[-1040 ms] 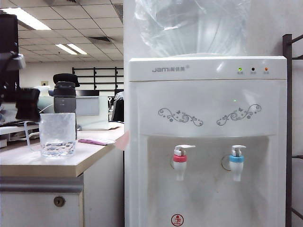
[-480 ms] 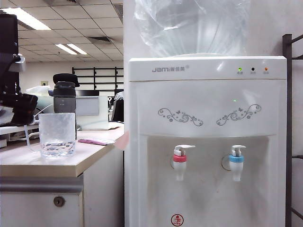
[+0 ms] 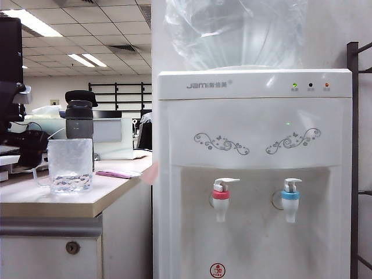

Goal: Pick up the plastic mug from the left desk, go to the hot water outlet of the water dispenser, press the vertical switch to get some water, then put the mug back on the desk.

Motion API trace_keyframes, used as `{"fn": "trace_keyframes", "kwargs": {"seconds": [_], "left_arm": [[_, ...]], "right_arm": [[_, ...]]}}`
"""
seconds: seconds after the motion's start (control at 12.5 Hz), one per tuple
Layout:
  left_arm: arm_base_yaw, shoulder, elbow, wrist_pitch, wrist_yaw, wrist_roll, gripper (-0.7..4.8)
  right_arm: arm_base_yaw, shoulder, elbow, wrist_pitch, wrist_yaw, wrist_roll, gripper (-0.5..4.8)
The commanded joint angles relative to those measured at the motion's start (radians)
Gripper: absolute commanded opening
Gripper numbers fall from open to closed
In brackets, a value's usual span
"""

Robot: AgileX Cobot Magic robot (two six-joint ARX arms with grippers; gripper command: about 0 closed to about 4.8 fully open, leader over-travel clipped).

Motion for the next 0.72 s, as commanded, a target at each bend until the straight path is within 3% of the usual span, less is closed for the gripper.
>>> {"fn": "trace_keyframes", "kwargs": {"seconds": [0.08,0.24,0.56,0.64,0.72], "left_arm": [[0.0,0.039,0.001,0.09,-0.034,-0.048,4.79],[0.0,0.134,0.001,0.191,-0.029,-0.205,4.79],[0.0,0.152,0.001,0.249,0.003,-0.23,4.68],[0.0,0.152,0.001,0.249,0.004,-0.229,3.14],[0.0,0.153,0.001,0.246,0.004,-0.23,2.0]], "right_arm": [[0.002,-0.001,0.003,0.014,-0.002,-0.004,4.42],[0.001,-0.001,0.003,0.011,-0.002,-0.008,4.41],[0.001,-0.001,0.003,-0.007,0.002,-0.008,4.41],[0.001,-0.002,0.003,-0.007,0.002,-0.008,4.41],[0.001,-0.002,0.003,-0.005,0.002,-0.008,4.41]]}}
